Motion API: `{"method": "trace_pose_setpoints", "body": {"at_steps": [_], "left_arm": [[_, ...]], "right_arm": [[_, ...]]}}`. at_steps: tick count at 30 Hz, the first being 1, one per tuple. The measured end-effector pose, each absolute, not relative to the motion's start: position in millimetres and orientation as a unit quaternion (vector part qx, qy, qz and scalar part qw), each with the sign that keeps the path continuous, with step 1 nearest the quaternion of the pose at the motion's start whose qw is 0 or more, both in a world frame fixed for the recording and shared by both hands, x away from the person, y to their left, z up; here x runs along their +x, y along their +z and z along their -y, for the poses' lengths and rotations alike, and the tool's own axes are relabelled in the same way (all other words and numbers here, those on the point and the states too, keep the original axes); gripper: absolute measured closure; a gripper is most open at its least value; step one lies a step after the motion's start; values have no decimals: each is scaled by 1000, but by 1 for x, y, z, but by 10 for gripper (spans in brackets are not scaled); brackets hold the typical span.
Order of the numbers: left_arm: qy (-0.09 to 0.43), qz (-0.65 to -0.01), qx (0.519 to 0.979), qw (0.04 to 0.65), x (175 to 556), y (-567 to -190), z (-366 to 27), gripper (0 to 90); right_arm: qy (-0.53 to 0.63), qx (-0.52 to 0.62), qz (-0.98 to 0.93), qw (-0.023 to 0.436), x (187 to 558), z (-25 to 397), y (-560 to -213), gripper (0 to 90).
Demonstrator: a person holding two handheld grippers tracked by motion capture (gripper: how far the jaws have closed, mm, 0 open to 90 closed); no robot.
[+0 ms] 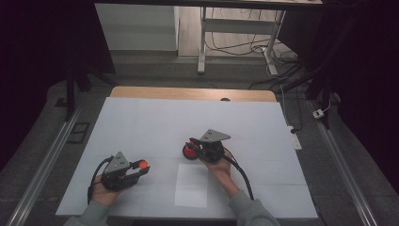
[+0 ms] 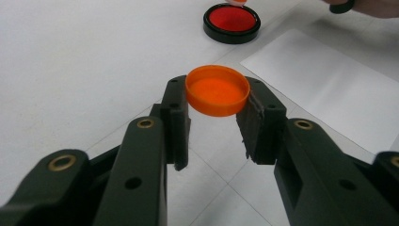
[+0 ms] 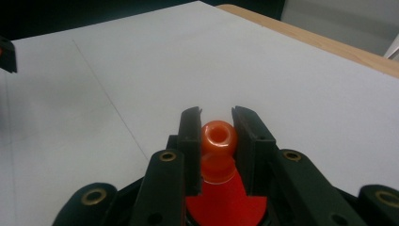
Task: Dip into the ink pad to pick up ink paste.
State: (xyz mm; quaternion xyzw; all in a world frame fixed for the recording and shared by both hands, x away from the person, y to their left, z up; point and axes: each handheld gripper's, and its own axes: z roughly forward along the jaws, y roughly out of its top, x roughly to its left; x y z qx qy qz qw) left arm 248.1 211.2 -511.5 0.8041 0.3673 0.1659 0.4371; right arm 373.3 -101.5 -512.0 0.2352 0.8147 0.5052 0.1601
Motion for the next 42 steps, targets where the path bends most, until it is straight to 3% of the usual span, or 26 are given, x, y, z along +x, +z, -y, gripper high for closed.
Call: {"method": "trace_pose_setpoints", "body": {"at_steps": [12,42], "left_arm": [[167,-366,806,435,248,-512,-211,647],[167,-366,806,434,251,-513,-215,647]], "right_arm": [[525,243,-804,136,368,117,-496,726],[549,247,-787,134,341,156,-469,725]]}}
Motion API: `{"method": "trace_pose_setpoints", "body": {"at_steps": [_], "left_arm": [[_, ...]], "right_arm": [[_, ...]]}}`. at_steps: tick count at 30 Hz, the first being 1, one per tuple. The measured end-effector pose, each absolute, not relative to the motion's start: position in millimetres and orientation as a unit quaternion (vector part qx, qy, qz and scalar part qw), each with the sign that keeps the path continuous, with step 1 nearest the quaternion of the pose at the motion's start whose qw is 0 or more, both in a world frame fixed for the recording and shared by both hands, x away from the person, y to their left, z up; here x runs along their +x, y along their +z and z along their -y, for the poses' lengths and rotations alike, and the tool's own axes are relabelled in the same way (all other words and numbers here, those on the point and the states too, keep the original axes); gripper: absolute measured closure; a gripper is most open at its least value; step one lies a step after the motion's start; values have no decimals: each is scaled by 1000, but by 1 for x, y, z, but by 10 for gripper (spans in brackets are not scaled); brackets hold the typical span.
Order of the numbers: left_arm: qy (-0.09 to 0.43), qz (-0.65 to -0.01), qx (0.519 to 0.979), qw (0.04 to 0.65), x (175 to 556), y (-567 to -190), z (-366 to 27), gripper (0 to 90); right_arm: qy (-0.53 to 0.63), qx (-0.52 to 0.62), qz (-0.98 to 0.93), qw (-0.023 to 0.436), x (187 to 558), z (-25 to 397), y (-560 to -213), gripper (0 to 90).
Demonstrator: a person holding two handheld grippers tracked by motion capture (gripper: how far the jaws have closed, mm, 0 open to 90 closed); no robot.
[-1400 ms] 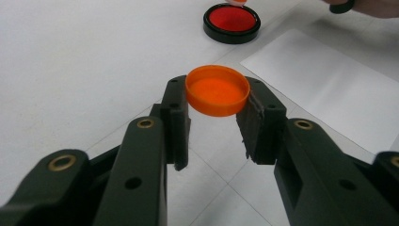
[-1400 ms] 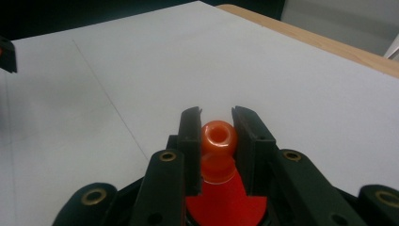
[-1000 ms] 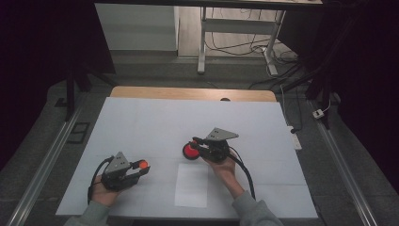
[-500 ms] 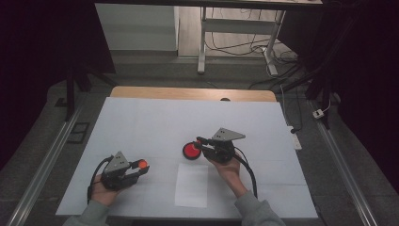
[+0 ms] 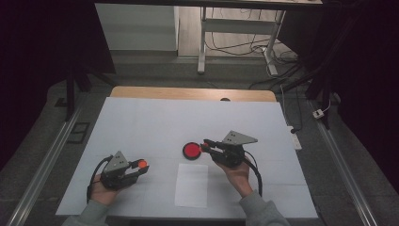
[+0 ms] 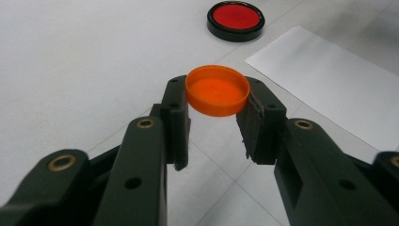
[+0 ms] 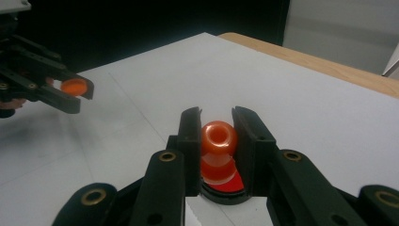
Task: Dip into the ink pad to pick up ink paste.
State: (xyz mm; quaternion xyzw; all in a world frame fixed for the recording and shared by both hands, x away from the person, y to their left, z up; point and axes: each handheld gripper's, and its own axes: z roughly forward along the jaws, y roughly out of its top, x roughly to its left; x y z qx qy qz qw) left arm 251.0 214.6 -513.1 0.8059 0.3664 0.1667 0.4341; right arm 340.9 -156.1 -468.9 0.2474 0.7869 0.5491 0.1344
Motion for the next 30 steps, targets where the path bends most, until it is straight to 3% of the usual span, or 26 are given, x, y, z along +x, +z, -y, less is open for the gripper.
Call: {"method": "trace_pose_setpoints", "body": {"at_steps": [15,30], "left_arm": [[170,-368,807,429,252,-514,-213,647],[169,-370,807,429,252,-514,-215,647]], "right_arm": [[552,238,-788,131,315,181,-459,725],[545,226,-799,115,305,173,-461,724]]}}
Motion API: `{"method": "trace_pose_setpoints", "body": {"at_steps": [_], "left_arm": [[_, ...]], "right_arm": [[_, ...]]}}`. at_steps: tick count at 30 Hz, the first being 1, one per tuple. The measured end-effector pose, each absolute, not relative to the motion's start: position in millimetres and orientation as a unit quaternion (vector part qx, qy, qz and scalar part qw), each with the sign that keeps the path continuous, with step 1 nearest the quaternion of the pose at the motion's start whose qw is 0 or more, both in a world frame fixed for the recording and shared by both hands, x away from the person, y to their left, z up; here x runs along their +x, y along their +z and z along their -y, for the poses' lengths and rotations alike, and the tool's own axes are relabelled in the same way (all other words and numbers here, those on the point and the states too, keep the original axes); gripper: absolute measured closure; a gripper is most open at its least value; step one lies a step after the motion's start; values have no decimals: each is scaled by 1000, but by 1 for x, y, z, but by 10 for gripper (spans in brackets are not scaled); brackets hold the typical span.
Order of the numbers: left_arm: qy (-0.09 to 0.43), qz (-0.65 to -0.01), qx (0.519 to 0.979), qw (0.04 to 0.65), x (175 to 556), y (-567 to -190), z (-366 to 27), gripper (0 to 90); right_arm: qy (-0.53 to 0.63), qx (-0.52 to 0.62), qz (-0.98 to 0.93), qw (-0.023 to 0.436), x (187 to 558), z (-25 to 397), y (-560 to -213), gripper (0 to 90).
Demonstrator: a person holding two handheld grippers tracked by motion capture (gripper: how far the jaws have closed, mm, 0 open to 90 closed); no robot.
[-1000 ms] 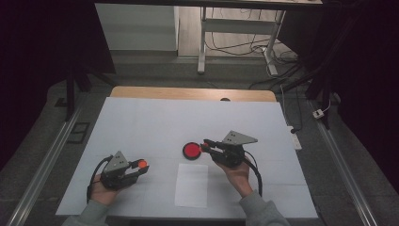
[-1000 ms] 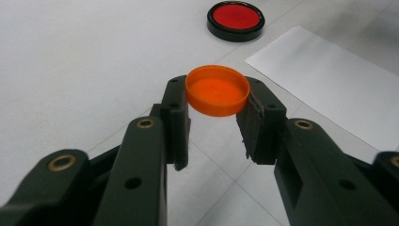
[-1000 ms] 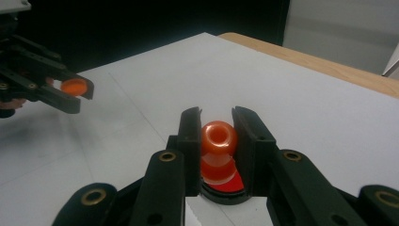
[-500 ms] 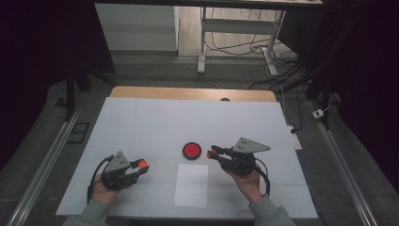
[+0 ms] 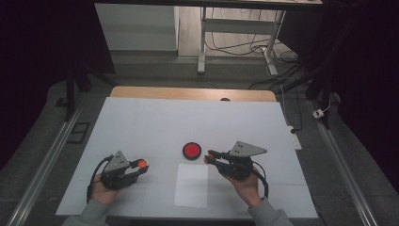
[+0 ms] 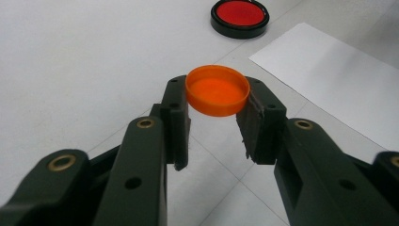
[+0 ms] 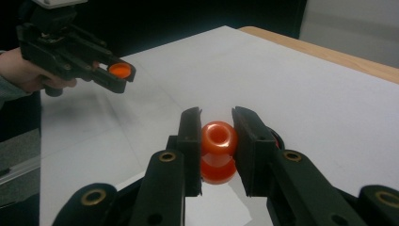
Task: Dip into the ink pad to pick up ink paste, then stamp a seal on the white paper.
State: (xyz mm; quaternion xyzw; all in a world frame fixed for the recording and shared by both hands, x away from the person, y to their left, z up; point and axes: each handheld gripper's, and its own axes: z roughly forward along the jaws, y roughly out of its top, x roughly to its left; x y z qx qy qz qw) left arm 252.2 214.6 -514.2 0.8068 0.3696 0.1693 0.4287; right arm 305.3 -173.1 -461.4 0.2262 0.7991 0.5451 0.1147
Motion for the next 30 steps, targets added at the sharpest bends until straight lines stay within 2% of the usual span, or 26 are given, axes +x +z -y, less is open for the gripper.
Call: {"method": "trace_pose_setpoints", "body": {"at_steps": [30], "left_arm": [[170,-368,806,431,251,-513,-214,647]], "right_arm": [[522,196,-827,79,296,146,-477,724]]}}
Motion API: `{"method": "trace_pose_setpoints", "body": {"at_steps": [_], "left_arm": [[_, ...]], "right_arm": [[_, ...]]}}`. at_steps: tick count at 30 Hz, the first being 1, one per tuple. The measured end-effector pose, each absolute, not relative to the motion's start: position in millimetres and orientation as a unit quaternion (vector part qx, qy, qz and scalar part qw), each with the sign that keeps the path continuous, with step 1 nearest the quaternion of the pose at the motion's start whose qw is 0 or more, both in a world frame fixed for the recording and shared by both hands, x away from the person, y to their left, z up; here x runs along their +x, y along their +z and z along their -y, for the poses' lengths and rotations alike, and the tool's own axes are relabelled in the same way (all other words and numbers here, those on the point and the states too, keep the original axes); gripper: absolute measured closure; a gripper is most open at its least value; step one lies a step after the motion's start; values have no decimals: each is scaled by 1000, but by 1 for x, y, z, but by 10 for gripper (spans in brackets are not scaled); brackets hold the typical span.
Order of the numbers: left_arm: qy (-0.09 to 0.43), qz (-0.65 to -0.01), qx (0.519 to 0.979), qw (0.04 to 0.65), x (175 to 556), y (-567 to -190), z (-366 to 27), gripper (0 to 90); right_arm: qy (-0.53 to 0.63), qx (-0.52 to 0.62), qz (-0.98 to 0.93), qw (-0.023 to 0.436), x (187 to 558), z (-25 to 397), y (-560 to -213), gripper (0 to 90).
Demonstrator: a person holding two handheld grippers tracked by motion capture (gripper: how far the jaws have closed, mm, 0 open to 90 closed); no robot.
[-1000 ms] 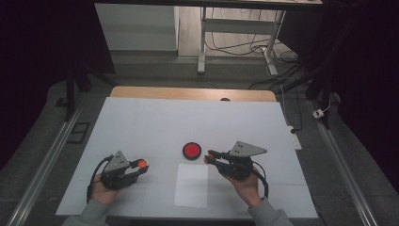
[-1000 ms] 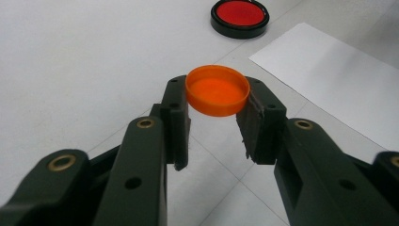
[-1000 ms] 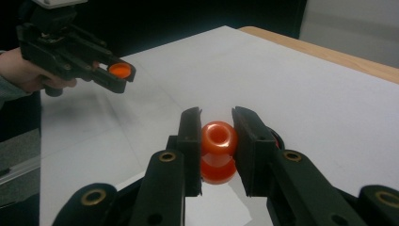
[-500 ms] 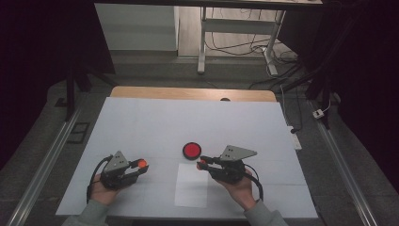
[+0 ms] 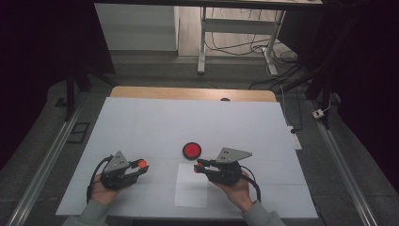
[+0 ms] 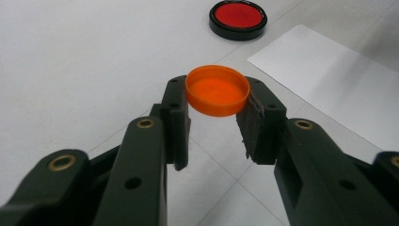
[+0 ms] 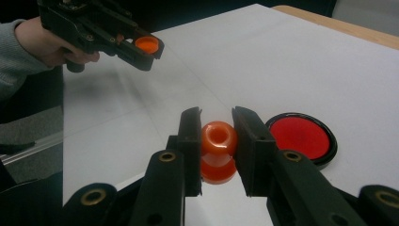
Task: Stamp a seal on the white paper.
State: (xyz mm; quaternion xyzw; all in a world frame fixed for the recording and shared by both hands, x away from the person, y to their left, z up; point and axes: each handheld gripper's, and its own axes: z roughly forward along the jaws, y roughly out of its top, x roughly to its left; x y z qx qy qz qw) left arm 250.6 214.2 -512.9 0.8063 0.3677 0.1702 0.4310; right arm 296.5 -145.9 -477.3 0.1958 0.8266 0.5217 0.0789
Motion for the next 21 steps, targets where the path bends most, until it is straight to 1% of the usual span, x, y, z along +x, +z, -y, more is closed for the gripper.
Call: {"method": "trace_pose_setpoints", "body": {"at_steps": [21], "left_arm": [[170,-369,805,432,251,-513,-215,648]], "right_arm": [[489,187,-850,66,292,134,-499,724]]}}
